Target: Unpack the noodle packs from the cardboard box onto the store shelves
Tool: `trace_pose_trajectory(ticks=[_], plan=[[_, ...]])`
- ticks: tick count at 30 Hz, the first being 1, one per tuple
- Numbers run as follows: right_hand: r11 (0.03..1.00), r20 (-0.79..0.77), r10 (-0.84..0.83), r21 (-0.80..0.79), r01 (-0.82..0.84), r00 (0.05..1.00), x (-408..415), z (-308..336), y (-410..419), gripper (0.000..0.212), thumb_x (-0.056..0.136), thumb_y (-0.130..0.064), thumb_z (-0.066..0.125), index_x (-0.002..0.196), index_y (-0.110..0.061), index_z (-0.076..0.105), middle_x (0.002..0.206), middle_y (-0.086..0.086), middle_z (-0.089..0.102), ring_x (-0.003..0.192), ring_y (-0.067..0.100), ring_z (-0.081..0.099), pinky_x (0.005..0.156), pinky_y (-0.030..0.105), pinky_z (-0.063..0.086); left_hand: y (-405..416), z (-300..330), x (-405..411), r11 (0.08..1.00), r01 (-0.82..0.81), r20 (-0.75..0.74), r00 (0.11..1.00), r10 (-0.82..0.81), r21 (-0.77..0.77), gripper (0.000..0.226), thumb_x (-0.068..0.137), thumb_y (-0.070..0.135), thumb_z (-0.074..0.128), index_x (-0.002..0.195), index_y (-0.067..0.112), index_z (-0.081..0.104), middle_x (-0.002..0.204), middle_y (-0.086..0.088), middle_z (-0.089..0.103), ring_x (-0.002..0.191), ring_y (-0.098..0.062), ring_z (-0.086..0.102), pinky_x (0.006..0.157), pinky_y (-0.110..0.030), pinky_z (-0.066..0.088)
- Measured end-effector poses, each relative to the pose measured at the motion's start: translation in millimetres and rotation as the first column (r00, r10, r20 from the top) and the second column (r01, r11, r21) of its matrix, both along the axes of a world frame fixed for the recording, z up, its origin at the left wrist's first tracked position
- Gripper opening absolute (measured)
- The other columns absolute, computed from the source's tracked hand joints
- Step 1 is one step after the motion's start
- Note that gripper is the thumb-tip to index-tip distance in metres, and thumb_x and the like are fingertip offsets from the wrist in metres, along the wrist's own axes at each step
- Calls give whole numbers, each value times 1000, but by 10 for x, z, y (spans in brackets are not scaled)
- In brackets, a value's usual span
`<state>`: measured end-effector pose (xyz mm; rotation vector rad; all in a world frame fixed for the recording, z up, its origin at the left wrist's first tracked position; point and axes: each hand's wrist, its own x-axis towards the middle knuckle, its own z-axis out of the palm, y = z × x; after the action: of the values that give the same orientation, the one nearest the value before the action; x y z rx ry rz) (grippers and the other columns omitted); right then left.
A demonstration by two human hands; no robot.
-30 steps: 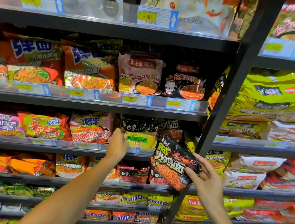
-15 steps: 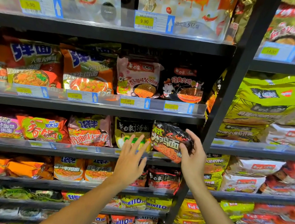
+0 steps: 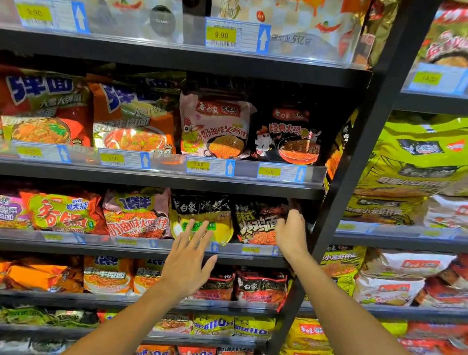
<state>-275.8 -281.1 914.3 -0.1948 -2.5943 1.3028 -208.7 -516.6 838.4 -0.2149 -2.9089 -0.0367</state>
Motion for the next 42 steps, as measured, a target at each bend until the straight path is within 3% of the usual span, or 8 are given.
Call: trace_pose_trajectory(ticks=[4, 8, 11, 19, 24, 28, 33, 42], plan=[[978, -89, -28, 204, 46, 996, -3, -261, -17, 9, 97, -4, 53, 103, -7, 48, 138, 18, 40, 121, 37, 48, 94, 48, 49, -11, 42, -6, 999, 25, -16, 1000, -24, 25, 68, 98, 59, 15, 157, 25, 14, 165, 2, -5, 150, -24, -19, 124, -43, -2], [902, -402, 55, 412, 127, 914, 152, -382, 5, 46, 92, 2, 58, 135, -10, 49, 147, 16, 36, 144, 36, 26, 116, 51, 33, -3, 90, -17, 998, 47, -55, 998, -44, 50, 66, 97, 57, 17, 153, 24, 30, 165, -3, 11, 151, -30, -2, 121, -52, 16], [881, -497, 285, 473, -20, 820, 361, -553, 20, 50, 95, -7, 58, 144, -15, 49, 154, 8, 37, 148, 29, 27, 119, 49, 28, 14, 98, -36, 996, 70, -62, 996, -66, 62, 64, 98, 56, 18, 152, 26, 31, 164, -4, 14, 150, -34, 3, 119, -54, 20], [690, -165, 326, 714, -116, 931, 486, -952, -47, 56, 100, -60, 38, 148, -31, 44, 164, 2, 22, 153, 32, 13, 120, 52, 25, 165, 79, -50, 1000, -1, -15, 1000, 1, 10, 69, 94, 62, 10, 156, 32, 19, 165, -9, 7, 150, -39, -6, 121, -56, 3], [683, -86, 283, 717, -138, 955, 378, -817, -91, 60, 98, -66, 30, 141, -32, 53, 159, 7, 34, 146, 39, 25, 116, 59, 26, 182, 40, -70, 999, -31, -16, 999, 31, 9, 66, 95, 62, 17, 154, 32, 26, 163, -12, 17, 149, -44, 1, 117, -62, 15], [650, 94, 284, 713, -263, 954, 243, -680, -128, 66, 95, -71, 17, 150, -39, 36, 162, 11, 20, 149, 42, 11, 120, 57, 17, 162, 103, -129, 999, -23, 57, 998, 21, 23, 73, 90, 66, 2, 156, 36, 14, 164, -10, 5, 148, -44, -9, 119, -61, 8], [588, 166, 372, 719, -370, 913, 141, -469, -72, 64, 95, -70, 22, 150, -41, 37, 150, 10, 29, 139, 42, 24, 108, 52, 37, 108, 198, -172, 999, -28, 81, 996, 26, 25, 73, 90, 66, -3, 155, 39, 15, 163, -9, 10, 148, -44, -3, 119, -56, 8], [533, 218, 473, 701, -474, 854, 84, -443, 107, 59, 97, -69, 27, 151, -47, 28, 152, 3, 25, 136, 38, 23, 107, 50, 40, 136, 233, -172, 1000, 0, 164, 986, 5, -29, 86, 78, 71, -14, 156, 39, 4, 164, -9, -1, 146, -47, -9, 118, -58, 6]])
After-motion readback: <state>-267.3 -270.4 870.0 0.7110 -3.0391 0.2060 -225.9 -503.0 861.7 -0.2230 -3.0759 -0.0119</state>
